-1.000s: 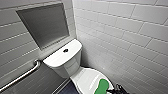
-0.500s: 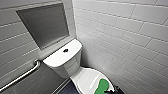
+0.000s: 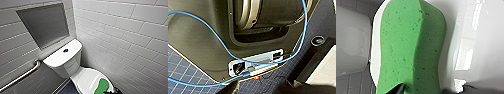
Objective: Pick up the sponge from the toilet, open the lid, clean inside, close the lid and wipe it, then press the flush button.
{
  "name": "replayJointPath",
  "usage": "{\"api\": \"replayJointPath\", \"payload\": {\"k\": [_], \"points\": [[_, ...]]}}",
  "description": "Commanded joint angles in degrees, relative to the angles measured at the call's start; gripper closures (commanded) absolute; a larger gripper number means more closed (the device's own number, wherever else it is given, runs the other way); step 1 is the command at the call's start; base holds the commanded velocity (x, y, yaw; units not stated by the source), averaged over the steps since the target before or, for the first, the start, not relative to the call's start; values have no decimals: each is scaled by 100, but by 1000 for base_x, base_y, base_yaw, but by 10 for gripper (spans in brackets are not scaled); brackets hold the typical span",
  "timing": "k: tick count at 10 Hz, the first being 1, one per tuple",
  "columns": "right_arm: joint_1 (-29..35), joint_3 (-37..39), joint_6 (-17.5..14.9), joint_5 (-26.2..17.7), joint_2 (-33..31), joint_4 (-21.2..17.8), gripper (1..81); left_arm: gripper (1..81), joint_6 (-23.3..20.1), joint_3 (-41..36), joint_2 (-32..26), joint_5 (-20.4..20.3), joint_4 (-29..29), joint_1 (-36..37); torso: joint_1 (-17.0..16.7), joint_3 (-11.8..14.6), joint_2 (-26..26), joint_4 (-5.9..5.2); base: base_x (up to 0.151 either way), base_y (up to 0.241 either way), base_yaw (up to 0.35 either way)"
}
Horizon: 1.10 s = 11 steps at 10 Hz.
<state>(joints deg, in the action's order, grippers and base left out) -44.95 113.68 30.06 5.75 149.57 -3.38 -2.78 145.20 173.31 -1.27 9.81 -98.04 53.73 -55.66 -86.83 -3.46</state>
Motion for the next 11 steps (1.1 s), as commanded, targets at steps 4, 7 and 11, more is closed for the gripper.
{"api": "replayJointPath", "payload": {"k": [4,7,11], "points": [[701,-663,-18,154,-530,74,10,10,-12,-44,37,531,-15,-221,0,0,0,0,0,0,0],[649,-831,-18,347,-610,118,10,10,-21,-44,46,531,-15,-212,0,0,0,0,0,0,0],[701,-760,8,400,-513,179,10,10,-3,-44,28,531,-15,-212,2,0,0,0,0,0,0]]}}
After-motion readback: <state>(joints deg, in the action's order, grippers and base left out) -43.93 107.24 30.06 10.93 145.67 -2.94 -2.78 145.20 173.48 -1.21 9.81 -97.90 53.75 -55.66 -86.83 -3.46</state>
